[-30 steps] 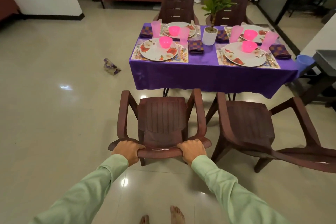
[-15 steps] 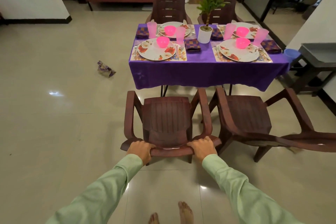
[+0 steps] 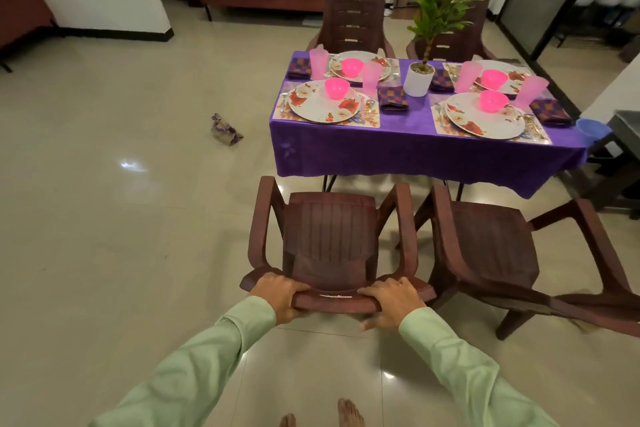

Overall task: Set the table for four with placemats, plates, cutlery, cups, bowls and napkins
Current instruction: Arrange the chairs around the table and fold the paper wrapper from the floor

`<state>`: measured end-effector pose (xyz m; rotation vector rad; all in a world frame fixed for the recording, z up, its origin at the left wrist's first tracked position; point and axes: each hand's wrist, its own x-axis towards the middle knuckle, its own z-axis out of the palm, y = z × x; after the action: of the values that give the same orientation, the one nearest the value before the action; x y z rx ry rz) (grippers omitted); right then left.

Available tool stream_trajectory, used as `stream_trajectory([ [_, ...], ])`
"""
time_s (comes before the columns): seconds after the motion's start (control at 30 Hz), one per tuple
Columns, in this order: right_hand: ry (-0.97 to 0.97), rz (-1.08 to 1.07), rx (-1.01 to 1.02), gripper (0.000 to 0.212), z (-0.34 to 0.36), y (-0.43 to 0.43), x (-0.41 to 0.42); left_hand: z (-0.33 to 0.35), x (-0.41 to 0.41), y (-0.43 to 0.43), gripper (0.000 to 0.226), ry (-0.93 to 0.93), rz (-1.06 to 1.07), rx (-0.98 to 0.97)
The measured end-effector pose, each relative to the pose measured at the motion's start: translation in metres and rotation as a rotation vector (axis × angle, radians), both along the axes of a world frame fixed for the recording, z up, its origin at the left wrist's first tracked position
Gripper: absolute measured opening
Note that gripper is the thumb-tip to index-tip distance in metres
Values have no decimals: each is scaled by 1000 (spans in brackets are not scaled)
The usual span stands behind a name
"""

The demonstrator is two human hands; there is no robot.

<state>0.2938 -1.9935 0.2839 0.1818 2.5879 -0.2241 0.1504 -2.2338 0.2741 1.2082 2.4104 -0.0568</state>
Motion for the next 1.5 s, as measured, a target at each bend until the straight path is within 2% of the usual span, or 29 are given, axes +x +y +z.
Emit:
stream_trajectory([
  [0.07,-38,-57,-221,110,13,2,-9,17,-2,-8,82,-150,64,93],
  [0.1,-9,-120,-330,110,18,0,-16,26,-5,-13,87,-217,111,158],
  [0.2,187,-288,-468,90,24,-17,-52,50,-23,-37,84,-272,274,330],
  [0.4,424,-324,-461,51,42,-91,-149,69,-102,-111,79,-184,516,563],
  [0.57,509,-336,-473,49,55,-161,-234,72,-177,-180,76,-140,637,646],
  [0.93,575,-356,-534,53,47,-237,-449,57,-377,-237,71,-107,751,712],
  [1.5,498,-544,-593,55,9,-213,-899,18,-834,-210,72,-247,813,606],
])
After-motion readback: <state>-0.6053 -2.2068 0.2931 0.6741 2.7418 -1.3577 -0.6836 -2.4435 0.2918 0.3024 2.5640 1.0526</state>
